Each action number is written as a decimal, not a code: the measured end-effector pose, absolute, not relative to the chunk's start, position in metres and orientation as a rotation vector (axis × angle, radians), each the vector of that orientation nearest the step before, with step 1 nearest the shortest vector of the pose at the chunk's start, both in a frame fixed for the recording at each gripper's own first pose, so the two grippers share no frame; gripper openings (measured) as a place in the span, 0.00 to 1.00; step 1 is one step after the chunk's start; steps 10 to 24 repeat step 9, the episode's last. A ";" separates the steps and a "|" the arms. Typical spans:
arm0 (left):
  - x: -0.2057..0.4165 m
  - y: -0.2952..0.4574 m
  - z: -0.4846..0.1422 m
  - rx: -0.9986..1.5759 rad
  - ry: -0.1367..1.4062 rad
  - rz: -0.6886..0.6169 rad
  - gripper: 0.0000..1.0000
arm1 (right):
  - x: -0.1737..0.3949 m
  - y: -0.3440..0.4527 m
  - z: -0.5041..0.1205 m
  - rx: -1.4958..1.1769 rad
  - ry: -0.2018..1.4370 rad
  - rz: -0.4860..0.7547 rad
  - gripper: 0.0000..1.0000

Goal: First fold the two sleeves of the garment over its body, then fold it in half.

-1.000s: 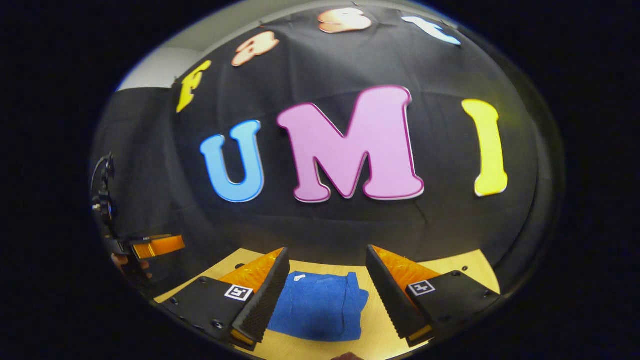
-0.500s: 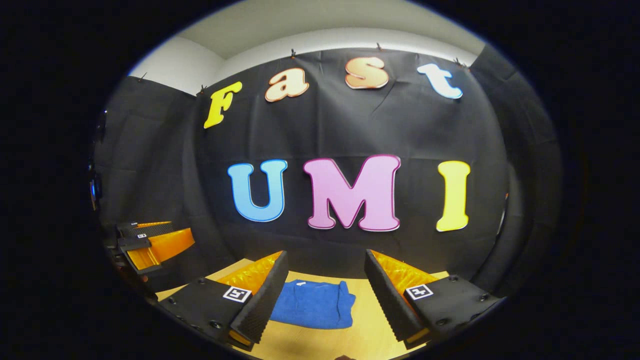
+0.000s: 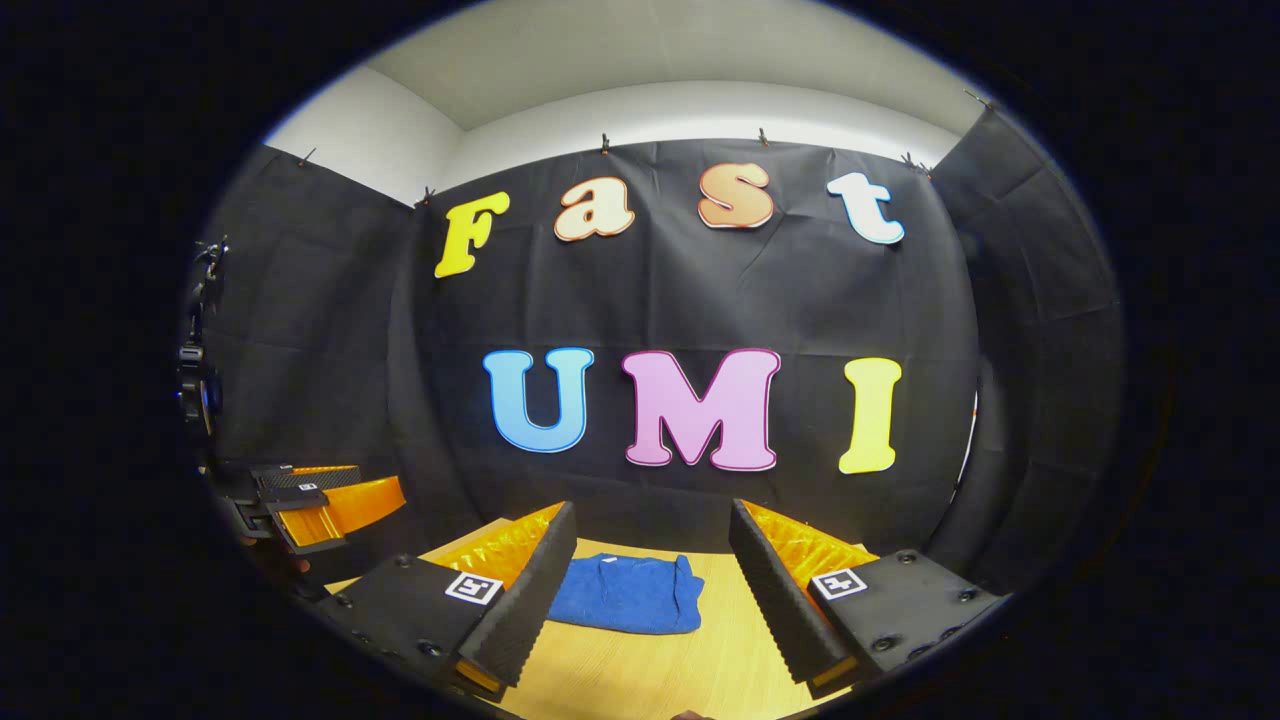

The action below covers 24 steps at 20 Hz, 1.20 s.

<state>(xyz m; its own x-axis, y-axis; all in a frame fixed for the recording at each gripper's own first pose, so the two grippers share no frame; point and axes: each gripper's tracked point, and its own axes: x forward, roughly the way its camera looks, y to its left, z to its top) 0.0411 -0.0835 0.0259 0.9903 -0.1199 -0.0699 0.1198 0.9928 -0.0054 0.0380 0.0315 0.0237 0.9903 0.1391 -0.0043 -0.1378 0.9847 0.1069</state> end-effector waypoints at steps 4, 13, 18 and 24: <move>0.022 -0.091 0.038 0.038 0.040 -0.071 0.82 | 0.032 0.029 0.040 0.108 -0.025 0.187 0.96; 0.017 -0.116 0.049 -0.004 0.036 -0.047 0.80 | 0.036 0.003 0.044 0.075 -0.041 0.210 0.85; 0.017 -0.116 0.049 -0.004 0.036 -0.047 0.80 | 0.036 0.003 0.044 0.075 -0.041 0.210 0.85; 0.017 -0.116 0.049 -0.004 0.036 -0.047 0.80 | 0.036 0.003 0.044 0.075 -0.041 0.210 0.85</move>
